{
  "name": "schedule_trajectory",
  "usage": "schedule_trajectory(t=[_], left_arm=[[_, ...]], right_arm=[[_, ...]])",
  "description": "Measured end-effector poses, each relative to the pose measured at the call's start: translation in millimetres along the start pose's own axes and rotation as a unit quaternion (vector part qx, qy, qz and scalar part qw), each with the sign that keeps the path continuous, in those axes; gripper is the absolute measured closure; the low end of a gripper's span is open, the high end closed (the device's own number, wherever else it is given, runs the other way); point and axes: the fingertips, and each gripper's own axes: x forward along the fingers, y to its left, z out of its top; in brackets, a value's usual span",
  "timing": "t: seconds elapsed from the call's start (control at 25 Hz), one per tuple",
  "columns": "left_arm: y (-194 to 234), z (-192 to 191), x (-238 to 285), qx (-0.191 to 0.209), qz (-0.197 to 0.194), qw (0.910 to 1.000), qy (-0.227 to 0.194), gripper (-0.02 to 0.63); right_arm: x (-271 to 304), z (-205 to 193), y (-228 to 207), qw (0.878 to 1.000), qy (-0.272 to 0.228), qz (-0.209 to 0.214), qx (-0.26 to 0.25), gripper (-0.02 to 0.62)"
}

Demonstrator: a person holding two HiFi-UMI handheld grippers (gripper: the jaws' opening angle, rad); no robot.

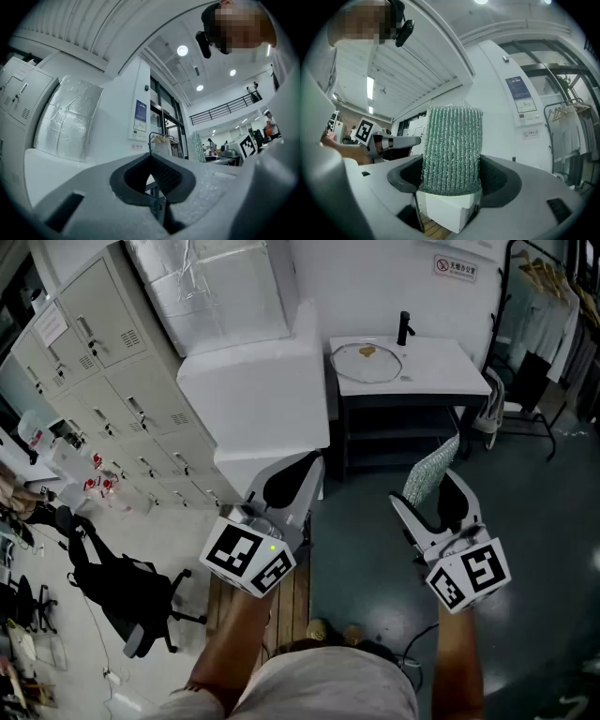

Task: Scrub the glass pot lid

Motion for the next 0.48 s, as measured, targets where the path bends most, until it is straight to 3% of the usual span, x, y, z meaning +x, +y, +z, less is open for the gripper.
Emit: schedule_trajectory(t=[0.48], left_arm=[[-3.4,0.7,3.0,0.000,0.007,1.0000,-0.004,0.591]], right_arm=[[-10.4,4.8,-9.7,1.000,-0.010,-0.002,0.013,0.247]])
